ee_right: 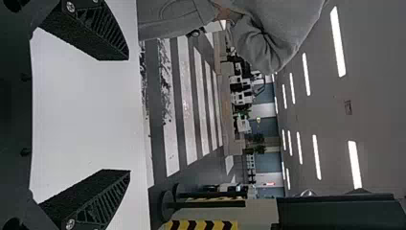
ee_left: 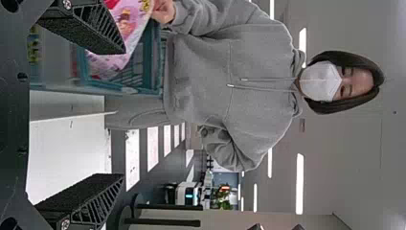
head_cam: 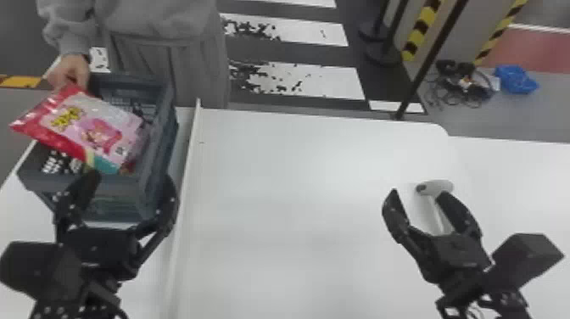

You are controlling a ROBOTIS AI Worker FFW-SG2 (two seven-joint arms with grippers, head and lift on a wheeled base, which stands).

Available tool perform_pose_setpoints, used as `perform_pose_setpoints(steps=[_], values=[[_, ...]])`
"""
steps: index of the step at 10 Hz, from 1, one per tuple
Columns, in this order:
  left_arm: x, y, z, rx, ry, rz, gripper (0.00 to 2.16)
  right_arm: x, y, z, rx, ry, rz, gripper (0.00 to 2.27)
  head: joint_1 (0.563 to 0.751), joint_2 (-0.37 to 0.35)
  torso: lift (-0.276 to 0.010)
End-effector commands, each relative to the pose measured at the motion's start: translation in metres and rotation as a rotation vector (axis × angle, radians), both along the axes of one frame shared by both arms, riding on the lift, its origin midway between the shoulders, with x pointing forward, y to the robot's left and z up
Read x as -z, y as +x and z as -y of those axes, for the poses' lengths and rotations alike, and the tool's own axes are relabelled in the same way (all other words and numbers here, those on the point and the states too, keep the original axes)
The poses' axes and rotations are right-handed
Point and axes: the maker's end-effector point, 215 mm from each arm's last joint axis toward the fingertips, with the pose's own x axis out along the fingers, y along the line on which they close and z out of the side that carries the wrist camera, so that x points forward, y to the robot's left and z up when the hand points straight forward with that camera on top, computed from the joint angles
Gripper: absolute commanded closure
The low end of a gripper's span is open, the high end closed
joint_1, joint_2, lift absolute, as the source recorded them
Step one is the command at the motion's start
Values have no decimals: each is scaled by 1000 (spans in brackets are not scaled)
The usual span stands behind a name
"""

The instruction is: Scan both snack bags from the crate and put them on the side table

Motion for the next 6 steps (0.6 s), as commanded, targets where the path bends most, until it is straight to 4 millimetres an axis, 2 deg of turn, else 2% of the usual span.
perform_pose_setpoints(steps=[1,2,4,6], values=[[-2,0,0,1,1,3,76,4,1,-1,-2,-3,-7,83,695,-121,-87],[-3,0,-3,-11,-2,4,76,5,0,-2,-3,-2,-12,83,695,-119,-87],[-4,4,-25,-44,6,1,76,5,0,-1,-2,-3,-12,83,695,-108,-87],[-6,10,-69,-112,-5,-4,120,8,0,-2,-4,-7,-20,83,695,-71,-87]])
